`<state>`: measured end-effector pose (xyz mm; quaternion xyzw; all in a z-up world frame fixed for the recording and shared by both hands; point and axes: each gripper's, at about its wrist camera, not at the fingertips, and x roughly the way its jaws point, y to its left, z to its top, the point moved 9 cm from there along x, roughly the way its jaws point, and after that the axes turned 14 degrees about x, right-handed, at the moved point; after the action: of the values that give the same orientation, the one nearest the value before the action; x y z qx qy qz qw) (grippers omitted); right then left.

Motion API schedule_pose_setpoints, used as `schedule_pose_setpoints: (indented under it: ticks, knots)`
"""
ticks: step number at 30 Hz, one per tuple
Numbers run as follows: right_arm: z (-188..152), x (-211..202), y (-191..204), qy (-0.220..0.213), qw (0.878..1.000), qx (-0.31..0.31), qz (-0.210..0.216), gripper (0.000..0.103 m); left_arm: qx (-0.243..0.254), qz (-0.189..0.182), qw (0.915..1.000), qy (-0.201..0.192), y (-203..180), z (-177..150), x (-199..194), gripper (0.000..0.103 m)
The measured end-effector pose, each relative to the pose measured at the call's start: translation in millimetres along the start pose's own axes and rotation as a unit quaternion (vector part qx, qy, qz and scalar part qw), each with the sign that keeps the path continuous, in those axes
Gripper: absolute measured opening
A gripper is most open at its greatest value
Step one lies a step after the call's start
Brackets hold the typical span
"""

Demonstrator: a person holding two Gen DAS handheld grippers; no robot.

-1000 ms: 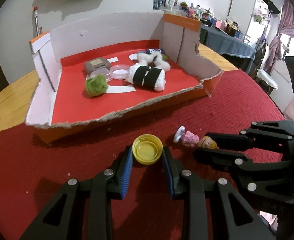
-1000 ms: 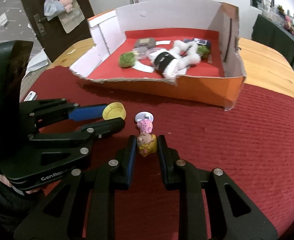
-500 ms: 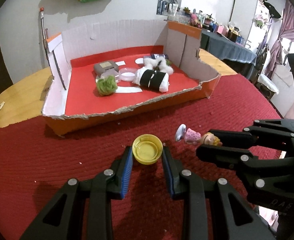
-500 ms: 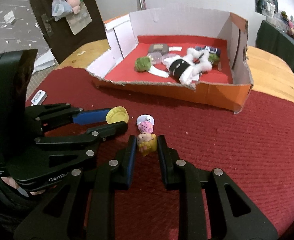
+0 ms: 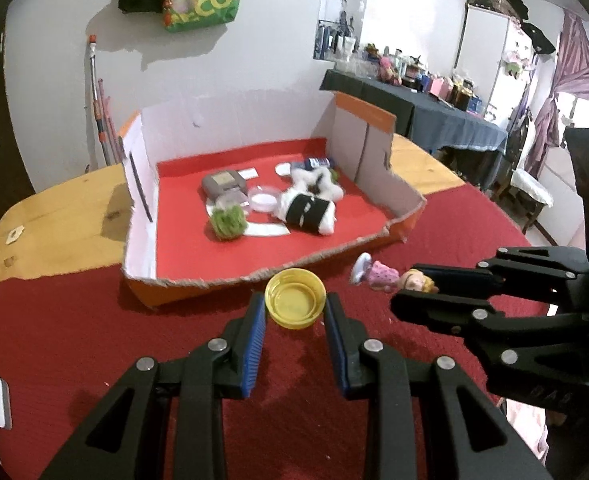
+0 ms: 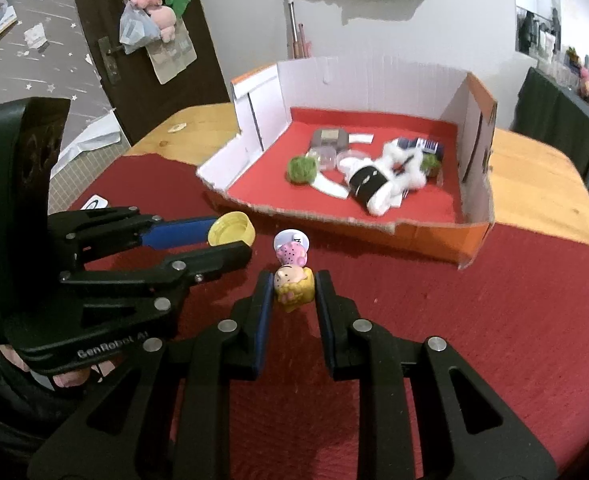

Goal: Organize objects
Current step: 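Lift the yellow lid and figurine and carry both over the box wall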

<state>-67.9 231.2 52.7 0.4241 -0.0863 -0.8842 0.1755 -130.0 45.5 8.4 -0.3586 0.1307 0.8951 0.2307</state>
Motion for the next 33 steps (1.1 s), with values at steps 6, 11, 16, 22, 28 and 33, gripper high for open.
schedule_pose_setpoints:
  ticks: [6, 11, 16, 22, 28, 33]
  knots:
    - [14, -3, 0, -0.011, 1.000, -0.003, -0.002, 0.020, -0.004, 0.009, 0.9999, -0.003, 12, 12, 2, 0.031]
    - [25, -1, 2, -0.012, 1.000, -0.006, -0.003, 0.020, -0.008, 0.009, 0.9999, 0.003, 19, 17, 11, 0.031]
    - [35, 6, -1, -0.011, 1.000, -0.005, -0.006, 0.020, -0.013, 0.010, 0.9998, 0.008, 29, 23, 20, 0.031]
    - [44, 18, -7, -0.003, 1.000, 0.000, -0.008, 0.020, -0.018, 0.004, 0.9997, 0.016, 37, 28, 33, 0.031]
    - [53, 34, -14, 0.010, 1.000, 0.004, -0.010, 0.020, -0.021, -0.004, 0.9993, 0.030, 43, 29, 49, 0.031]
    - [58, 47, -20, 0.020, 1.000, 0.007, -0.013, 0.020, -0.020, -0.011, 0.9988, 0.044, 46, 29, 60, 0.031]
